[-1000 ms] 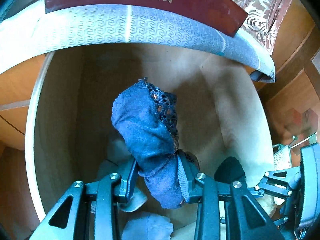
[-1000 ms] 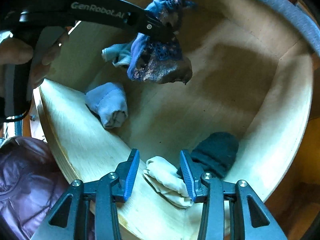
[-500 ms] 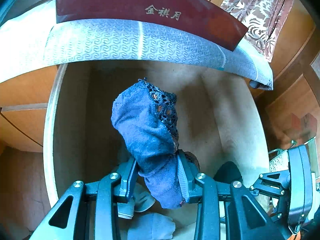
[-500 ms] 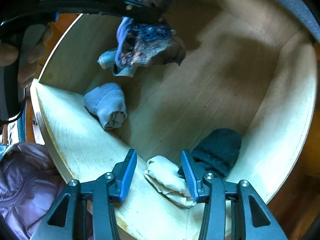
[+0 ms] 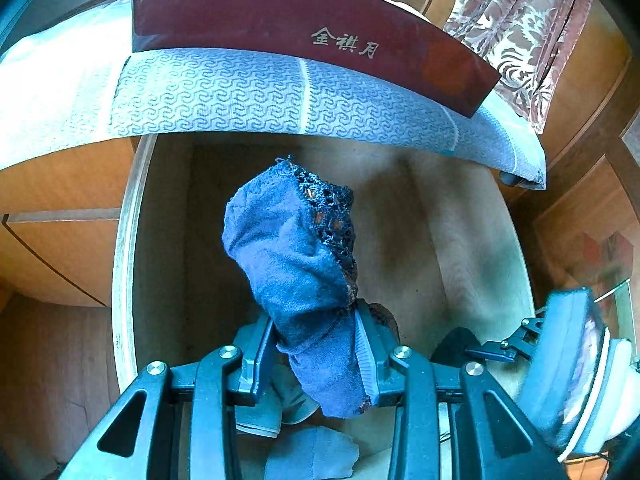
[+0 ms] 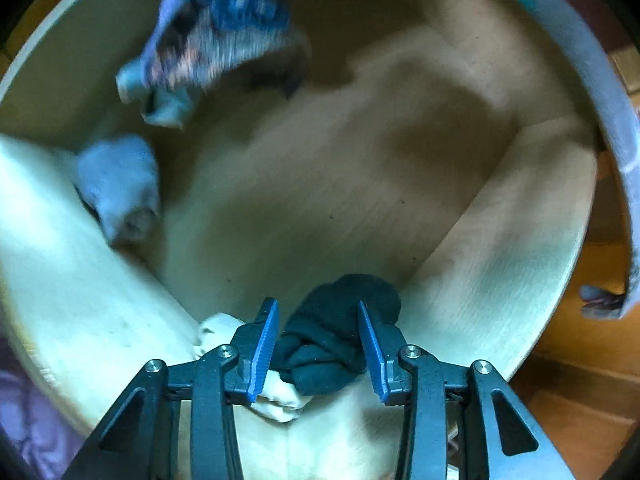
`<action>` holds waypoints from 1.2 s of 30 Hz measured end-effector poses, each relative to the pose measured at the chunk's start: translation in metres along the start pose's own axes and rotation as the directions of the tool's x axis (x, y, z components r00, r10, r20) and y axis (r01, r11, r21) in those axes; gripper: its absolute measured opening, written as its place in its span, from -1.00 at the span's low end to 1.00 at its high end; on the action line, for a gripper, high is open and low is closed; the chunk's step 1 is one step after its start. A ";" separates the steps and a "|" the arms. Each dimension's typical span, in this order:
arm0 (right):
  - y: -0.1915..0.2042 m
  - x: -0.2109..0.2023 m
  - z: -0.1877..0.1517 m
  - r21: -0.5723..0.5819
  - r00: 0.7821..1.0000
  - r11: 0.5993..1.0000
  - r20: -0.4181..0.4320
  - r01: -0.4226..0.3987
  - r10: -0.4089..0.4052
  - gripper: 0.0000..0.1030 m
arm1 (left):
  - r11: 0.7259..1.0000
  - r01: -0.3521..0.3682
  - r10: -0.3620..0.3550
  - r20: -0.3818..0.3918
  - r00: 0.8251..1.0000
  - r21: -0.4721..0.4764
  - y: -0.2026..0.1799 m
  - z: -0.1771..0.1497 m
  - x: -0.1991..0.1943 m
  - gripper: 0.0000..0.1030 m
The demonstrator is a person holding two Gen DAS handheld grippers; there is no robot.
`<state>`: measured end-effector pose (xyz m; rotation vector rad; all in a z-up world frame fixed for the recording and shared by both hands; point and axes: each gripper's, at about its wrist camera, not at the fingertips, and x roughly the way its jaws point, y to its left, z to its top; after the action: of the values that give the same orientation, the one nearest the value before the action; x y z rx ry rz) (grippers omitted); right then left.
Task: Take underwear out of drawer
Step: 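Close the right gripper on the black sock in the drawer, then carry the navy lace garment up to the tin box with the left gripper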
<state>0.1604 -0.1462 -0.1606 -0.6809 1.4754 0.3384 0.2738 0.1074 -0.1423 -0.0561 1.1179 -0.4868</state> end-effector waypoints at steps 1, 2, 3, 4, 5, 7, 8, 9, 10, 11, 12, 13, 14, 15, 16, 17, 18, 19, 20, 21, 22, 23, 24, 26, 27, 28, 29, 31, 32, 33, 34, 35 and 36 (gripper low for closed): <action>0.004 0.005 0.001 -0.020 0.999 0.999 -0.018 0.036 -0.036 -0.21 | 1.000 0.002 -0.002 -0.001 1.000 -0.003 0.002 0.001 0.000 -0.31; 0.007 0.010 0.002 -0.032 0.998 0.998 -0.028 0.061 -0.062 -0.21 | 1.000 0.004 -0.004 -0.002 1.000 -0.007 0.003 0.001 0.000 -0.31; 0.011 0.015 0.003 -0.047 0.995 0.995 -0.040 0.085 -0.087 -0.19 | 1.000 0.006 -0.006 -0.001 1.000 -0.009 0.003 0.000 0.000 -0.31; 0.014 0.020 0.004 -0.064 0.993 0.993 -0.054 0.104 -0.108 -0.16 | 1.000 0.006 -0.006 -0.001 1.000 -0.010 0.004 0.002 0.003 -0.31; 0.015 0.023 0.005 -0.065 0.992 0.992 -0.059 0.112 -0.116 -0.16 | 1.000 0.006 -0.006 -0.002 1.000 -0.009 0.004 0.002 0.004 -0.31; 0.016 0.027 0.007 -0.063 0.991 0.991 -0.062 0.118 -0.122 -0.16 | 1.000 0.006 -0.006 -0.001 1.000 -0.011 0.006 0.003 0.003 -0.31; 0.016 0.028 0.009 -0.063 0.991 0.991 -0.064 0.117 -0.121 -0.16 | 1.000 0.007 -0.007 -0.002 1.000 -0.012 0.006 0.004 0.003 -0.31; 0.016 0.029 0.010 -0.062 0.991 0.991 -0.065 0.117 -0.121 -0.16 | 1.000 0.008 -0.008 -0.003 1.000 -0.014 0.006 0.004 0.003 -0.31; 0.016 0.029 0.010 -0.062 0.990 0.991 -0.067 0.117 -0.121 -0.16 | 1.000 0.007 -0.007 -0.003 1.000 -0.015 0.006 0.004 0.003 -0.31; 0.017 0.032 0.011 -0.061 0.990 0.991 -0.067 0.117 -0.121 -0.16 | 1.000 0.007 -0.007 -0.004 1.000 -0.014 0.006 0.004 0.003 -0.31; 0.016 0.032 0.012 -0.060 0.991 0.991 -0.065 0.117 -0.121 -0.16 | 1.000 0.008 -0.008 -0.005 1.000 -0.014 0.006 0.005 0.003 -0.31; 0.016 0.032 0.012 -0.057 0.991 0.992 -0.061 0.116 -0.120 -0.16 | 1.000 0.007 -0.007 -0.004 1.000 -0.014 0.006 0.005 0.003 -0.31; 0.014 0.032 0.012 -0.053 0.991 0.992 -0.057 0.116 -0.119 -0.16 | 1.000 0.006 -0.007 -0.004 1.000 -0.015 0.006 0.005 0.003 -0.31; 0.013 0.033 0.009 -0.050 0.992 0.992 -0.052 0.116 -0.119 -0.16 | 1.000 0.007 -0.007 -0.004 1.000 -0.019 0.006 0.005 0.002 -0.31; 0.013 0.032 0.008 -0.047 0.992 0.992 -0.048 0.116 -0.119 -0.16 | 1.000 0.008 -0.008 -0.002 1.000 -0.020 0.006 0.005 0.001 -0.31; 0.014 0.032 0.007 -0.044 0.992 0.992 -0.047 0.116 -0.119 -0.15 | 1.000 0.009 -0.009 0.001 1.000 -0.017 0.005 0.006 -0.001 -0.31; 0.013 0.032 0.008 -0.041 0.993 0.993 -0.042 0.112 -0.114 -0.13 | 1.000 0.007 -0.007 0.006 1.000 -0.013 0.005 0.006 -0.003 -0.31; 0.011 0.032 0.007 -0.036 0.993 0.993 -0.038 0.109 -0.110 -0.11 | 1.000 0.005 -0.004 0.015 1.000 -0.010 0.004 0.006 -0.007 -0.31; 0.011 0.033 0.006 -0.032 0.994 0.994 -0.032 0.104 -0.105 -0.09 | 1.000 0.006 -0.006 0.021 1.000 -0.009 0.003 0.007 -0.010 -0.31; 0.010 0.031 0.006 -0.019 0.996 0.996 -0.019 0.083 -0.083 0.01 | 1.000 0.005 -0.005 0.030 1.000 -0.005 0.002 0.008 -0.014 -0.31; 0.008 0.030 0.006 -0.009 0.998 0.998 -0.011 0.069 -0.069 0.08 | 1.000 0.001 -0.001 0.037 0.999 0.001 0.000 0.009 -0.018 -0.31; 0.005 0.030 0.005 0.001 0.998 0.998 -0.005 0.061 -0.061 0.10 | 1.000 -0.001 0.001 0.043 0.999 0.004 -0.001 0.011 -0.020 -0.31; 0.004 0.029 0.005 0.020 0.999 0.998 0.003 0.051 -0.051 0.16 | 1.000 -0.005 0.004 0.049 0.999 0.008 -0.002 0.012 -0.024 -0.31; 0.002 0.028 0.006 0.040 0.999 0.999 0.008 0.036 -0.036 0.21 | 1.000 -0.010 0.009 0.062 0.998 0.014 -0.004 0.015 -0.031 -0.31; 0.002 0.028 0.006 0.045 0.999 0.998 0.004 0.036 -0.036 0.21 | 1.000 -0.006 0.005 0.073 0.997 0.011 -0.005 0.017 -0.037 -0.31; 0.000 0.028 0.006 0.054 1.000 0.998 0.003 0.029 -0.029 0.23 | 1.000 0.000 0.000 0.080 0.997 0.009 -0.005 0.017 -0.041 -0.31; -0.001 0.029 0.005 0.055 1.000 0.998 0.003 0.028 -0.028 0.23 | 1.000 0.003 -0.004 0.096 0.995 0.011 -0.006 0.021 -0.049 -0.31; -0.003 0.030 0.007 0.051 1.000 0.998 -0.010 0.029 -0.029 0.24 | 1.000 -0.007 0.005 0.132 0.991 0.016 -0.008 0.028 -0.065 -0.31; -0.004 0.031 0.007 0.052 1.000 0.998 -0.013 0.029 -0.029 0.25 | 1.000 -0.005 0.003 0.148 0.989 0.017 -0.009 0.032 -0.073 -0.31; -0.003 0.031 0.009 0.053 1.000 0.998 -0.014 0.028 -0.028 0.26 | 1.000 -0.006 0.003 0.161 0.987 0.019 -0.010 0.036 -0.080 -0.31; -0.004 0.032 0.010 0.050 1.000 0.998 -0.015 0.023 -0.022 0.27 | 1.000 -0.013 0.008 0.177 0.984 0.024 -0.010 0.041 -0.089 -0.31; -0.002 0.032 0.011 0.050 1.000 0.999 -0.016 0.022 -0.022 0.27 | 0.999 -0.017 0.010 0.196 0.981 0.031 -0.012 0.046 -0.097 -0.31; -0.002 0.032 0.013 0.050 1.000 0.998 -0.015 0.023 -0.023 0.27 | 0.999 -0.019 0.011 0.213 0.977 0.035 -0.013 0.050 -0.105 -0.31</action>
<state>0.1748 -0.1467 -0.1921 -0.6611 1.4842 0.2786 0.2770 0.1281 -0.0271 -0.0662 0.8985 -0.4762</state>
